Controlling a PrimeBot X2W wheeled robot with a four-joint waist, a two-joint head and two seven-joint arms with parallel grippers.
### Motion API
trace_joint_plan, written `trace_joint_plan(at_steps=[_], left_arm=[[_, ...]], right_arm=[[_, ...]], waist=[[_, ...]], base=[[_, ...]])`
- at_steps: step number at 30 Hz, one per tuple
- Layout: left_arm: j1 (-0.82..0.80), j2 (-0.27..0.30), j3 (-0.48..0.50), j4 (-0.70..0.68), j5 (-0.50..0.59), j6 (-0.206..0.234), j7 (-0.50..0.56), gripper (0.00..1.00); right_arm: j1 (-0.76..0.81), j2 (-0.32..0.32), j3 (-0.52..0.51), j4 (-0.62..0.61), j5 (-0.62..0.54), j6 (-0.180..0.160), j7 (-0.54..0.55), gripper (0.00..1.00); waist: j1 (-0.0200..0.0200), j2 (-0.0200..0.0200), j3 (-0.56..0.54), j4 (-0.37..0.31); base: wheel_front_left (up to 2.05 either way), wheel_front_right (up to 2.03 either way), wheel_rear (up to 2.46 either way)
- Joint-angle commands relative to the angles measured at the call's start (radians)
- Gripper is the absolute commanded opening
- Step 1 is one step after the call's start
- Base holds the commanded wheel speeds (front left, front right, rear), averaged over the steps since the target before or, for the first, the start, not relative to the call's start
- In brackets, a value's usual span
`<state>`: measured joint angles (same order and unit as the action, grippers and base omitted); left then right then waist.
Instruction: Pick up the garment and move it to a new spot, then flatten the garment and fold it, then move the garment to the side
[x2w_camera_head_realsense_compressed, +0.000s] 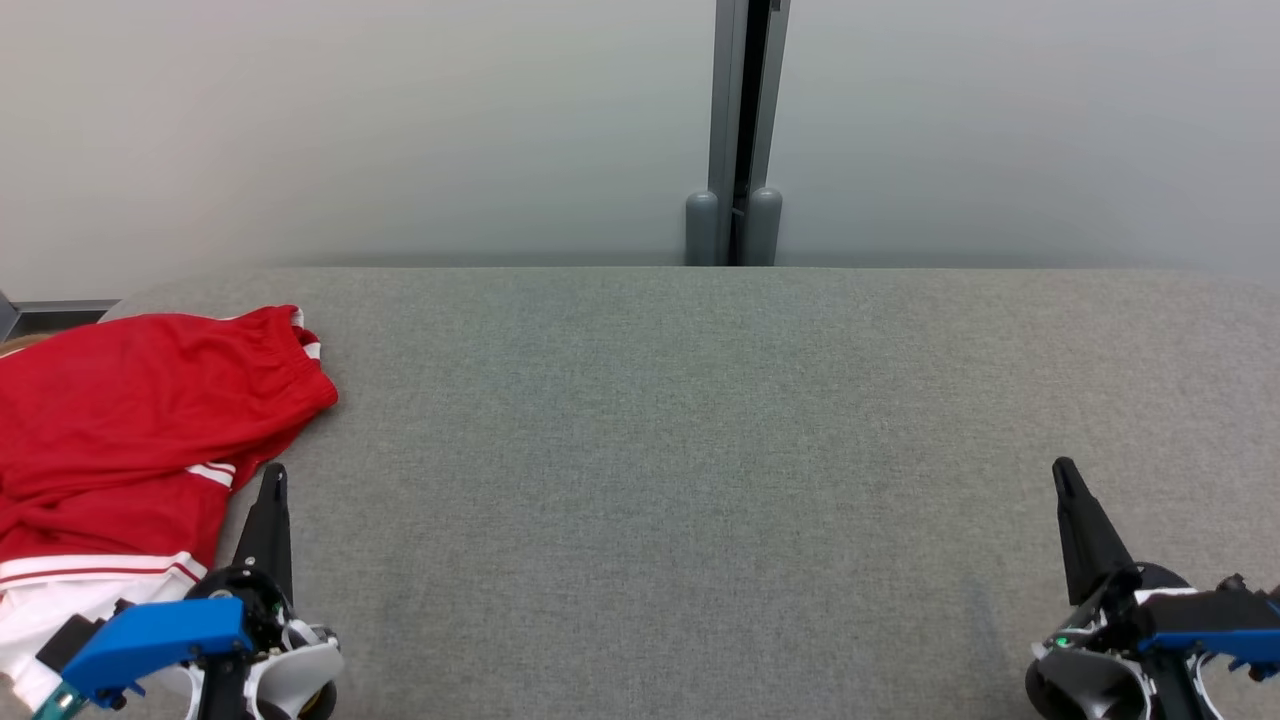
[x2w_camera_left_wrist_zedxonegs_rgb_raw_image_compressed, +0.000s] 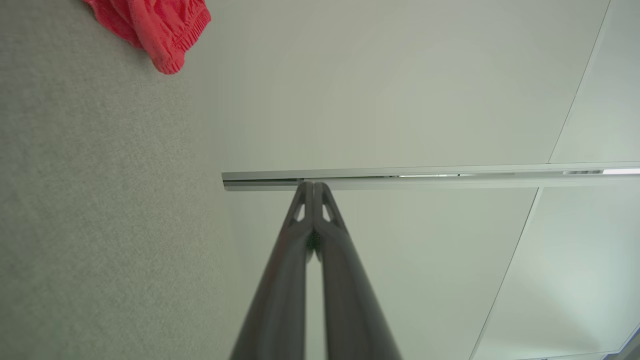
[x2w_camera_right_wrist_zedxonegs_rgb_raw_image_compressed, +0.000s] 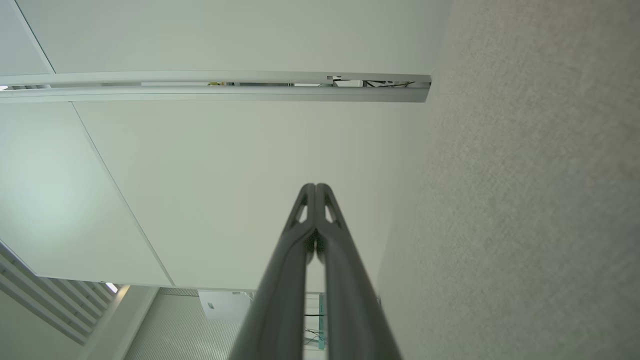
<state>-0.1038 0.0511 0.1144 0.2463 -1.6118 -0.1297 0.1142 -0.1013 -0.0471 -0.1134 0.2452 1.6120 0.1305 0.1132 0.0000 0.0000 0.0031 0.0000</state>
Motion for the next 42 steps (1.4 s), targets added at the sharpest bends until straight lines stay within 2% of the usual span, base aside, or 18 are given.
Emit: trace_joint_plan(at_steps=[1, 10, 20, 29, 42], left_arm=[[0.001, 0.0, 0.0, 0.003, 0.0, 0.0, -0.001, 1.0], [0.043, -0.005, -0.024, 0.035, 0.005, 0.0, -0.022, 1.0], [0.042, -0.004, -0.075, 0.016, 0.049, 0.0, -0.075, 1.0], [0.028, -0.003, -0.094, -0.003, 0.183, 0.0, -0.114, 1.0], [0.026, -0.002, -0.136, -0.059, 0.458, 0.024, -0.164, 1.0]], right_arm=[[0.002, 0.001, 0.001, 0.002, 0.0, 0.0, -0.001, 1.0], [0.038, 0.008, 0.017, 0.04, -0.013, -0.002, -0.022, 1.0], [0.044, 0.006, 0.028, 0.032, -0.094, -0.001, -0.075, 1.0], [0.043, 0.005, 0.014, 0.006, -0.267, -0.001, -0.114, 1.0], [0.06, 0.002, 0.024, -0.068, -0.587, -0.001, -0.164, 1.0]], waist=[[0.0, 0.0, 0.0, 0.0], [0.0001, 0.0, 0.0, 0.0], [0.0001, 0.0, 0.001, 0.0], [0.0001, 0.0, 0.001, 0.002], [0.0001, 0.0, 0.003, 0.004]], base=[[0.0, 0.0, 0.0], [0.0, 0.0, 0.0], [0.0, 0.0, 0.0], [0.0, 0.0, 0.0], [0.0, 0.0, 0.0]])
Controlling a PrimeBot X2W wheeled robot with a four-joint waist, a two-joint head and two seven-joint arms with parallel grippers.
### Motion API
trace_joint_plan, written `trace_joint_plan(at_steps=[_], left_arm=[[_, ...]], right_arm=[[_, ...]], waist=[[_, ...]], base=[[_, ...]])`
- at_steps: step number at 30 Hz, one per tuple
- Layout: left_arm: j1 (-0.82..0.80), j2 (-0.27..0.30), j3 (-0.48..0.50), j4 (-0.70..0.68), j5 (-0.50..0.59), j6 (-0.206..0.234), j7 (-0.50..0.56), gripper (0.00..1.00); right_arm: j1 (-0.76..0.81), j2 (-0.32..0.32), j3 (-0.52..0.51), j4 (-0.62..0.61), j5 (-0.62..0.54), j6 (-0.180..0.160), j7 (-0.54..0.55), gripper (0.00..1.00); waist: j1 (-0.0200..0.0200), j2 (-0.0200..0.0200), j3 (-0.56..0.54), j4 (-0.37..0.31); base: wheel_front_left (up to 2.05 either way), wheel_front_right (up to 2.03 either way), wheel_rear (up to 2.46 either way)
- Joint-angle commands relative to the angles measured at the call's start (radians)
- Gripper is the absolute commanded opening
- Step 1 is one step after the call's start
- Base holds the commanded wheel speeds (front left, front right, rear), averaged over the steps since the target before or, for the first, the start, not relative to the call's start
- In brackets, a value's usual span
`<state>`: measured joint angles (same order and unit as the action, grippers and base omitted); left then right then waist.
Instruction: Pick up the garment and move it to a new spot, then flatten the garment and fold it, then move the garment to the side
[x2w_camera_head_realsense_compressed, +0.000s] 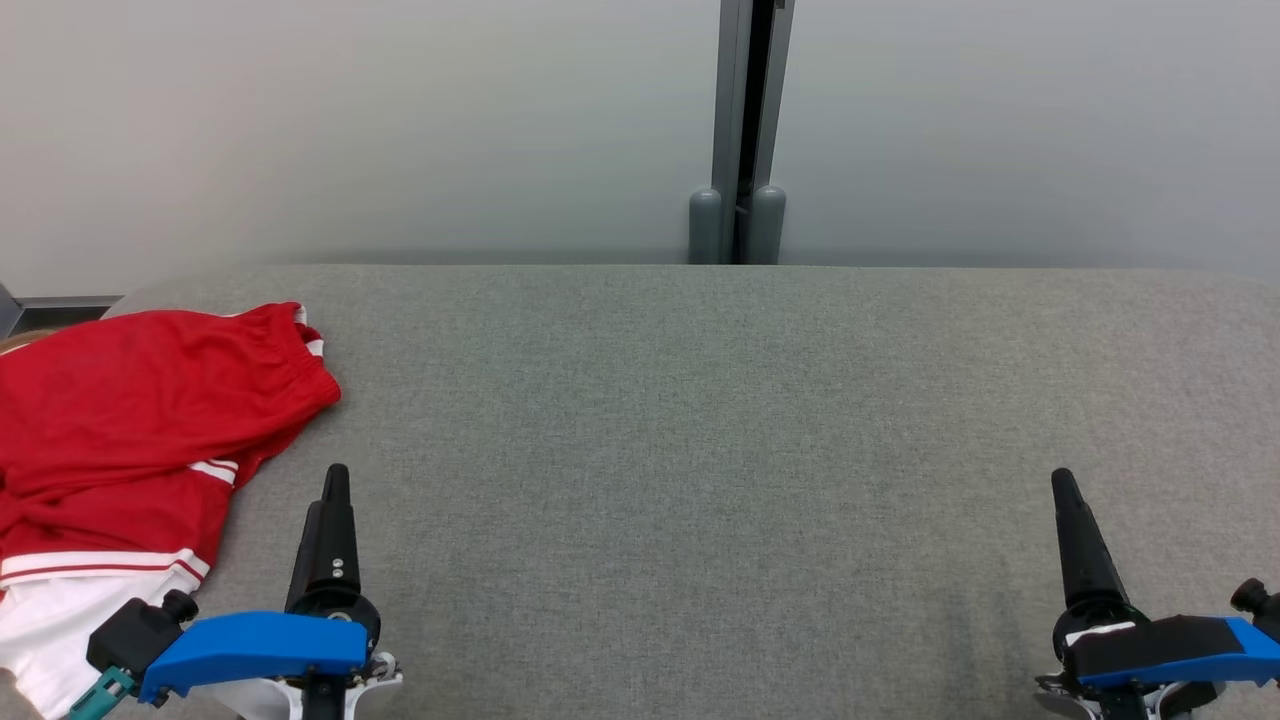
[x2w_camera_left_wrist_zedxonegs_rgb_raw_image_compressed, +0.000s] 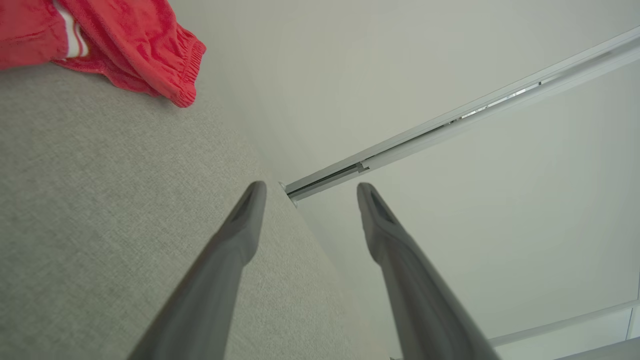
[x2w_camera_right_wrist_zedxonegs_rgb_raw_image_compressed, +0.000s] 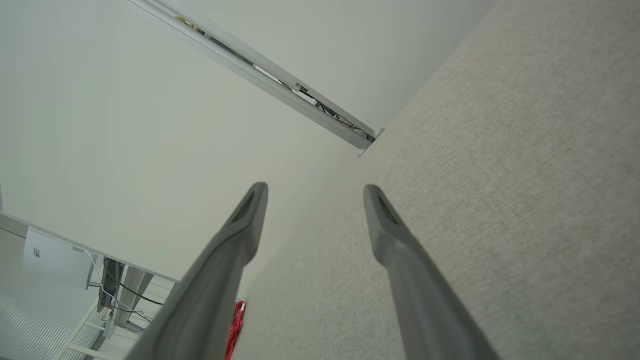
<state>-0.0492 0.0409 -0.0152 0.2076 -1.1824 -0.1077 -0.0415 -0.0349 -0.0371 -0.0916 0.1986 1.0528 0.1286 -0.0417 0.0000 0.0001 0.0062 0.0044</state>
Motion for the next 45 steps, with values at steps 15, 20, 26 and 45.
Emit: trace_joint_plan(at_steps=[15, 20, 26, 45], left_arm=[[-0.011, 0.009, -0.059, -0.023, 0.366, 0.024, -0.059, 1.0], [0.0, 0.01, -0.067, -0.011, 0.45, 0.028, -0.073, 1.0], [0.008, 0.01, -0.078, 0.016, 0.516, 0.03, -0.09, 1.0], [0.001, 0.01, -0.104, 0.069, 0.688, 0.037, -0.138, 1.0]], right_arm=[[0.008, -0.01, 0.035, -0.004, -0.294, 0.002, -0.059, 1.0], [0.007, -0.011, 0.038, 0.005, -0.394, 0.002, -0.074, 1.0], [0.011, -0.011, 0.036, 0.013, -0.476, 0.002, -0.091, 1.0], [0.013, -0.013, 0.038, 0.035, -0.69, 0.002, -0.138, 1.0]], waist=[[0.0, -0.0001, 0.0, -0.003], [0.0, -0.0001, -0.001, -0.003], [0.0, -0.0001, -0.004, -0.002], [0.0, -0.0001, -0.006, 0.0]], base=[[0.0, 0.0, 0.0], [0.0, 0.0, 0.0], [0.0, 0.0, 0.0], [0.0, 0.0, 0.0]])
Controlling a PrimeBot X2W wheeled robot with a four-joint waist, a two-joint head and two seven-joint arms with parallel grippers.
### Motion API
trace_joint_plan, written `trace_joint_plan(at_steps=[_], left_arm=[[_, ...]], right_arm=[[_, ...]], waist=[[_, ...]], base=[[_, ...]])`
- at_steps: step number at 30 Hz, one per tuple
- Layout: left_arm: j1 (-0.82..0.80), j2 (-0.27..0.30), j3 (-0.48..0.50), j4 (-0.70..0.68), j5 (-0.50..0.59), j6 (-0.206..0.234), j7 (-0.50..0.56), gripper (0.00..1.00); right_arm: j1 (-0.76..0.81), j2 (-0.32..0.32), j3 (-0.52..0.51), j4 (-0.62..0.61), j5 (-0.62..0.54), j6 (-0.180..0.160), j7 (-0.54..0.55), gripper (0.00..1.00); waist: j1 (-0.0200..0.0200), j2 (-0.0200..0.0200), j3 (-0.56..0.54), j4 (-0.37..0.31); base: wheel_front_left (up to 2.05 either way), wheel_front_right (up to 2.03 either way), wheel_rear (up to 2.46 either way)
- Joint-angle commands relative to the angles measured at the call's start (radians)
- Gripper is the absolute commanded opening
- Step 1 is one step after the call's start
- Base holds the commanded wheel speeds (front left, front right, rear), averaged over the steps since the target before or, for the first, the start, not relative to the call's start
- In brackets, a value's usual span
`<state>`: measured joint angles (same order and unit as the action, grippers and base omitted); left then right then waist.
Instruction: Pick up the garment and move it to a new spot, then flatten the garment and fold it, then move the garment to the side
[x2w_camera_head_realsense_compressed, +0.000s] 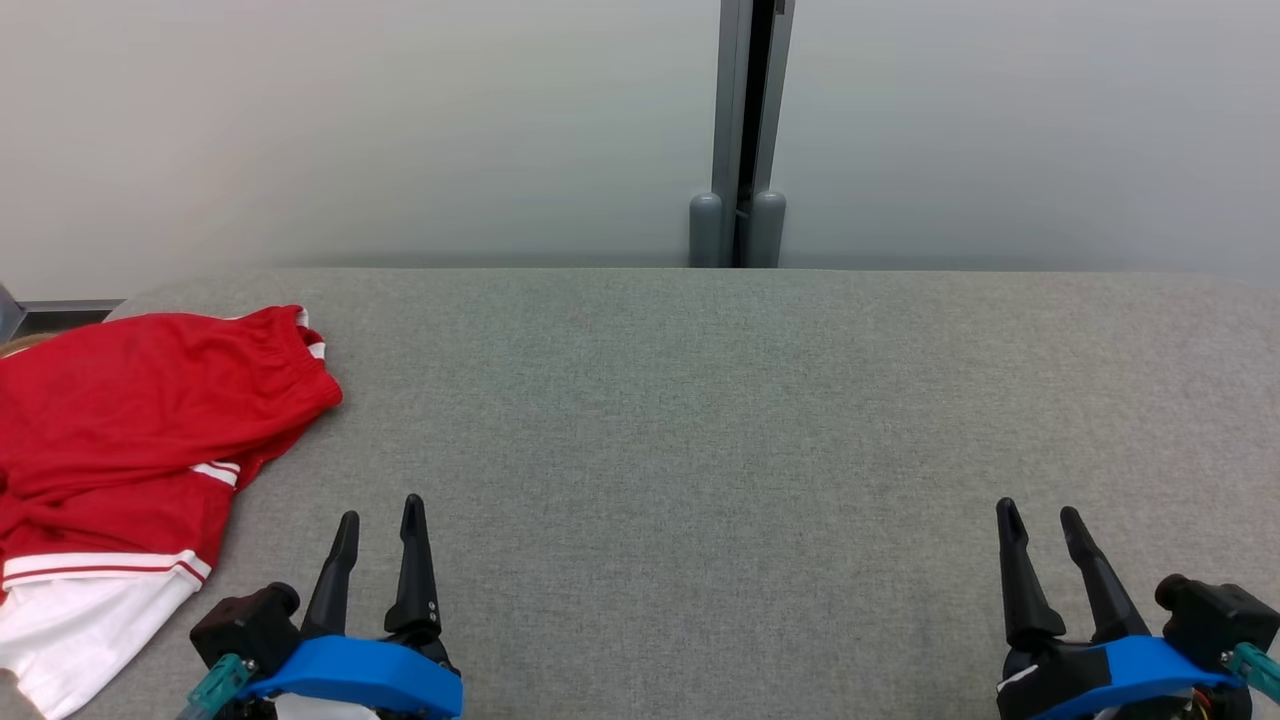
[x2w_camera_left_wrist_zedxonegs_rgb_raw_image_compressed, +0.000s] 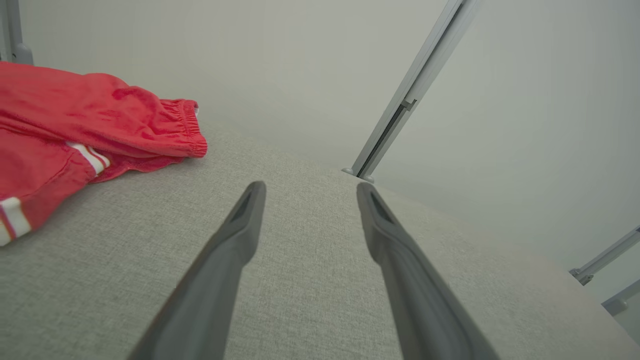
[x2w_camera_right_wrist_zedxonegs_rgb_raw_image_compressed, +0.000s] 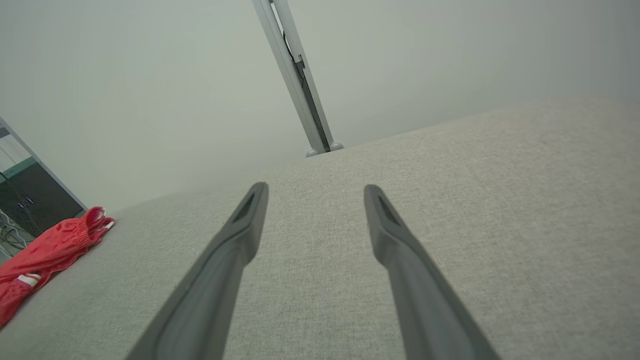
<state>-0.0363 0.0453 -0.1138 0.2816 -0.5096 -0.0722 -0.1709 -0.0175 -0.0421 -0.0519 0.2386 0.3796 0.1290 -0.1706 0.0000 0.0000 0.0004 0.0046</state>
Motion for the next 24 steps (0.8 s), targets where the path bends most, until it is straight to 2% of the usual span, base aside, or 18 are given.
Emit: trace_joint_plan(at_steps=[1, 24], left_arm=[[-0.012, 0.006, -0.006, -0.003, 0.024, 0.001, -0.011, 1.0], [-0.028, 0.006, -0.038, 0.078, 0.165, 0.009, -0.06, 1.0]], right_arm=[[-0.005, -0.008, -0.003, -0.004, -0.026, 0.002, -0.011, 1.0], [-0.004, -0.01, -0.009, 0.016, -0.236, 0.002, -0.061, 1.0]], waist=[[0.0, 0.0, 0.0, 0.0], [0.0, 0.0, 0.0, 0.008]], base=[[0.0, 0.0, 0.0], [0.0, 0.0, 0.0]])
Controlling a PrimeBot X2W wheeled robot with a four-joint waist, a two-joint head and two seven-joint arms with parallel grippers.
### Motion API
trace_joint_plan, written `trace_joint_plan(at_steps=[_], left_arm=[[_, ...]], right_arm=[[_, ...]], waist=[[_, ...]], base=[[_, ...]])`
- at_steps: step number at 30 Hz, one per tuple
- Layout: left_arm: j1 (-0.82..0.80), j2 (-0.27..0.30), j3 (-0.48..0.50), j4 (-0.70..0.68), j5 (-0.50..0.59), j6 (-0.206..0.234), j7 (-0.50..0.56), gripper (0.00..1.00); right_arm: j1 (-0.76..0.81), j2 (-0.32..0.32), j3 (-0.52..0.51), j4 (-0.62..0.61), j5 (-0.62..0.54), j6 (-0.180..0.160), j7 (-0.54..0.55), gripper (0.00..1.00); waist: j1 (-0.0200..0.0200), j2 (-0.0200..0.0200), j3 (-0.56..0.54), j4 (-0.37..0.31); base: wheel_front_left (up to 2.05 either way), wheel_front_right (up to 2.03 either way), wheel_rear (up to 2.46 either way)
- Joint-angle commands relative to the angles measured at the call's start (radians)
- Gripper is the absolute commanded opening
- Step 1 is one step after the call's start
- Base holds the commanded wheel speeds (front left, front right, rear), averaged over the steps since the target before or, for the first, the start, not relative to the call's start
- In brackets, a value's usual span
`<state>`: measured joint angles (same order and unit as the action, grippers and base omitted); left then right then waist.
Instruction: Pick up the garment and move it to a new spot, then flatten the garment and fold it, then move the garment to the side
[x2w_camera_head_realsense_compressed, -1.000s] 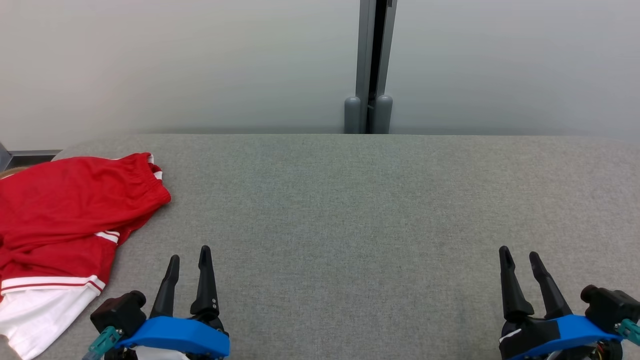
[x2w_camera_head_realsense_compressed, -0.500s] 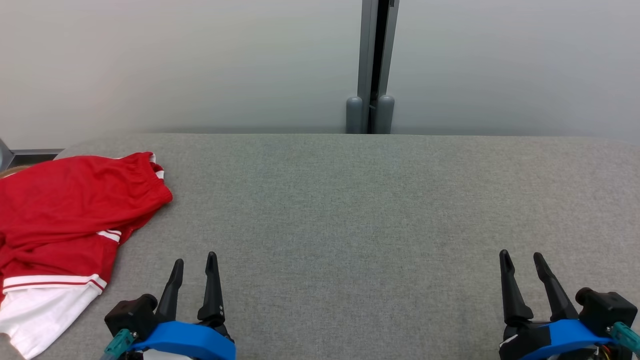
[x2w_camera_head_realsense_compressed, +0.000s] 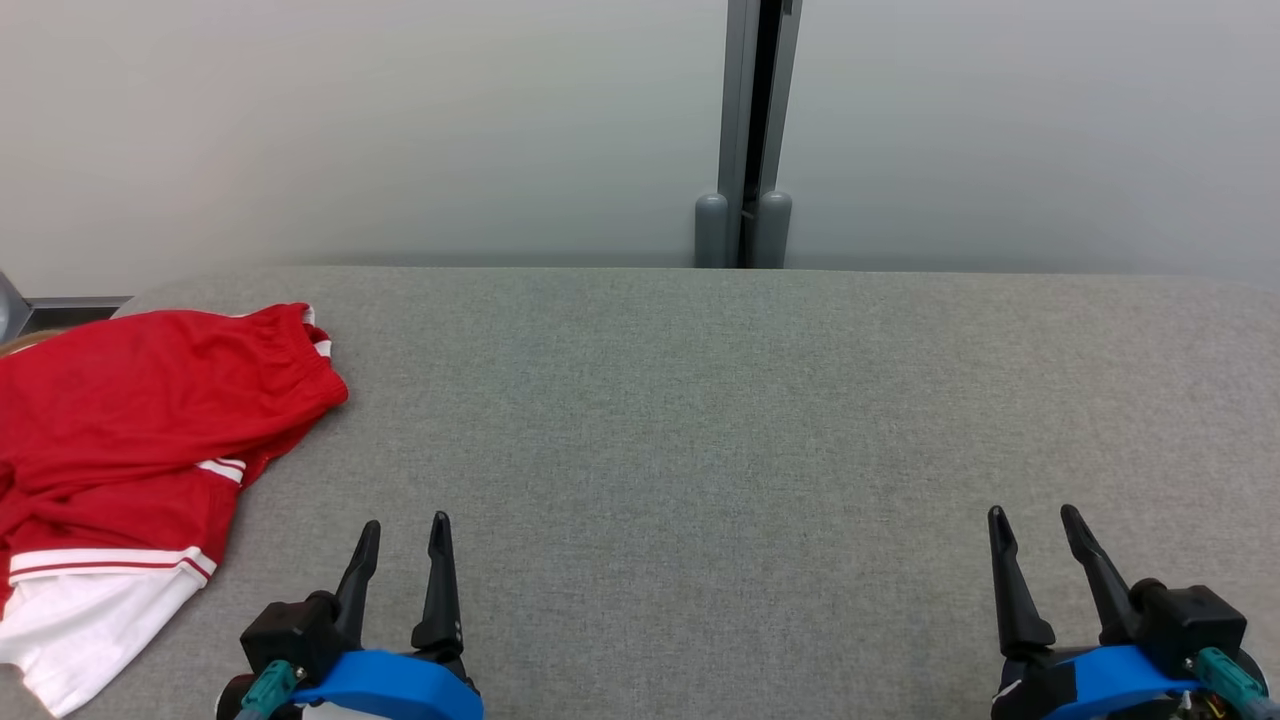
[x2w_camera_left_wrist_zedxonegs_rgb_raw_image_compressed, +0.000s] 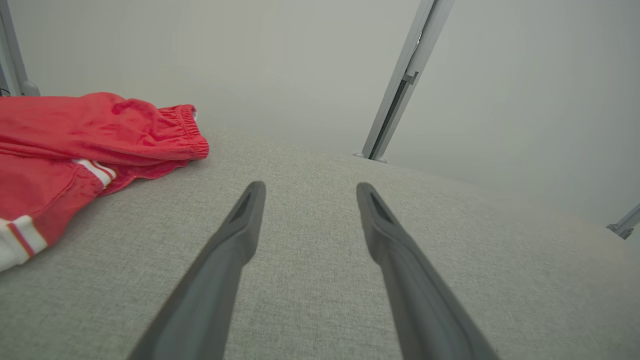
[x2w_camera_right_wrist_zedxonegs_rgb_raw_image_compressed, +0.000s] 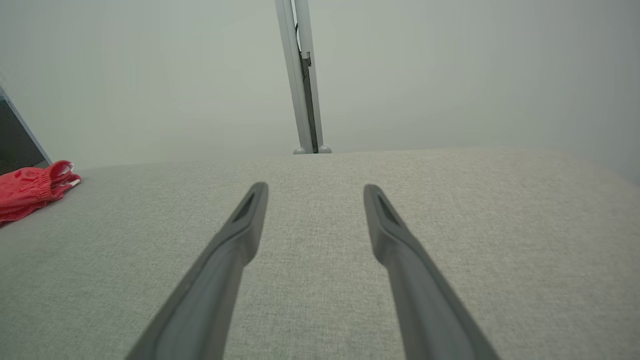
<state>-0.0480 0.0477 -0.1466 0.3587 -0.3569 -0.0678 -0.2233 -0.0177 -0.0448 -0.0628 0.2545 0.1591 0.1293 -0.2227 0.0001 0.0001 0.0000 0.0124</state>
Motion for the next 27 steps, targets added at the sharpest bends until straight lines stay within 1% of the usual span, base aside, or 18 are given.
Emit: trace_joint_plan(at_steps=[1, 20, 27], left_arm=[[-0.017, 0.004, -0.007, 0.003, 0.019, 0.004, -0.01, 1.0], [-0.028, 0.004, -0.039, 0.053, 0.118, 0.011, -0.045, 1.0], [-0.032, 0.004, -0.041, 0.063, 0.108, 0.009, -0.044, 1.0]], right_arm=[[-0.004, -0.007, 0.002, 0.003, -0.024, 0.002, -0.012, 1.0], [-0.008, -0.009, 0.002, 0.049, -0.173, 0.002, -0.045, 1.0], [-0.012, -0.008, 0.001, 0.057, -0.162, 0.002, -0.044, 1.0]], waist=[[-0.0001, -0.0001, 0.0, 0.0], [-0.0001, -0.0001, 0.0, 0.005], [-0.0001, -0.0001, 0.001, 0.005]], base=[[0.0, 0.0, 0.0], [0.0, 0.0, 0.0], [0.0, 0.0, 0.0]])
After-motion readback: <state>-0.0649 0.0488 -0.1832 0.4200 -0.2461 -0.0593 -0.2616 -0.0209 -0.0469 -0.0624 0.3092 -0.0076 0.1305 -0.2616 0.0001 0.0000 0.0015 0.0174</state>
